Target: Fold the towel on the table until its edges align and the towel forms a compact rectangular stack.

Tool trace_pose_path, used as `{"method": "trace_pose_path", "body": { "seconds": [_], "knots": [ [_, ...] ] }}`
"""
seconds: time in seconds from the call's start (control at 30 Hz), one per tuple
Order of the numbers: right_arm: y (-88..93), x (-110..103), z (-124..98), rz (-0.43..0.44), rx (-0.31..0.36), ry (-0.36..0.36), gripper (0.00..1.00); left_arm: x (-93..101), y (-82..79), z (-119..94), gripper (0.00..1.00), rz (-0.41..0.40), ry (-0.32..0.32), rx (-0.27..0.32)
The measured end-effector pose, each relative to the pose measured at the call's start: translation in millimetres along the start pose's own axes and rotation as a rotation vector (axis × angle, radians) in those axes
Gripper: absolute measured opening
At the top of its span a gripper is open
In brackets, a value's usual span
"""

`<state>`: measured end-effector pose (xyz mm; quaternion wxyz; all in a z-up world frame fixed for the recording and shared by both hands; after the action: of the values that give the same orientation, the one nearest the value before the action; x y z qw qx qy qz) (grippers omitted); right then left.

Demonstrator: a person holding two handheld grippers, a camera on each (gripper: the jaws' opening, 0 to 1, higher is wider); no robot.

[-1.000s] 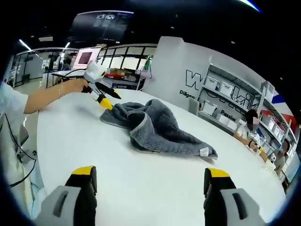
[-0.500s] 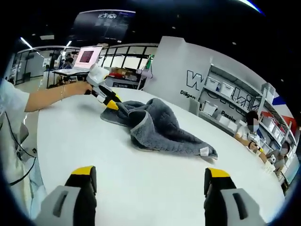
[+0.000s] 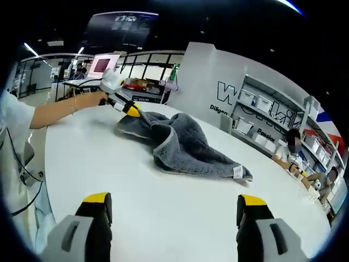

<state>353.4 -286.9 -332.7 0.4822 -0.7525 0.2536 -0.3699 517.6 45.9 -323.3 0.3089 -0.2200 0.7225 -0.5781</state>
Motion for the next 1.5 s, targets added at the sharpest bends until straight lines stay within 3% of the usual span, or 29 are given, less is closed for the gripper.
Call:
{"method": "trace_pose_path", "body": {
  "seconds": [0.4,0.6,0.7,0.93,1.03,1.17,1.3,1.5],
  "knots": [
    [2.5,-3,-1,0.001,-0.005,-0.004,0.99,-17.1,-65.9,-31,0.1,0.051,-0.02,0.249],
    [3.0,-4,-1,0.002,-0.005,-0.008,0.99,-26.3,-76.8,-49,0.1,0.105,-0.04,0.279],
    [2.8,-4,-2,-0.003,-0.008,-0.009,0.99,-33.7,-73.3,-60,0.1,0.155,-0.059,0.256],
    [0.6,-4,-2,-0.009,-0.009,-0.015,0.99,-65.7,-56.9,-95,0.1,0.165,-0.131,0.226],
    [-1.5,-6,-1,-0.01,-0.006,-0.023,0.99,-79.9,-44.7,-108,0.11,0.23,-0.166,0.165],
    [-0.1,-7,4,-0.013,-0.016,-0.03,0.99,-89.8,-32.6,-120,0.11,0.307,-0.161,0.104],
    [-0.4,-10,9,-0.013,-0.02,-0.039,0.99,-104.1,-19.9,-126,0.11,0.311,-0.177,0.068],
    [-3.2,-14,13,-0.018,-0.017,-0.053,0.99,-118.6,15.5,-129,0.11,0.339,-0.194,-0.033]
  ]
}}
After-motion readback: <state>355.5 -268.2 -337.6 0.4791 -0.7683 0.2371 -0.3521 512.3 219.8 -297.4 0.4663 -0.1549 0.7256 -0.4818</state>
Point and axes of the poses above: the point that each gripper's makers call its tool centre point, and the gripper's own axes: z roughly forward along the fingers, x roughly to its right, y roughly out of its underside, the point moved 4 cm from there along -z, roughly backward along the fingers, and after that the axes turned 9 degrees about x, right-handed, at the moved point
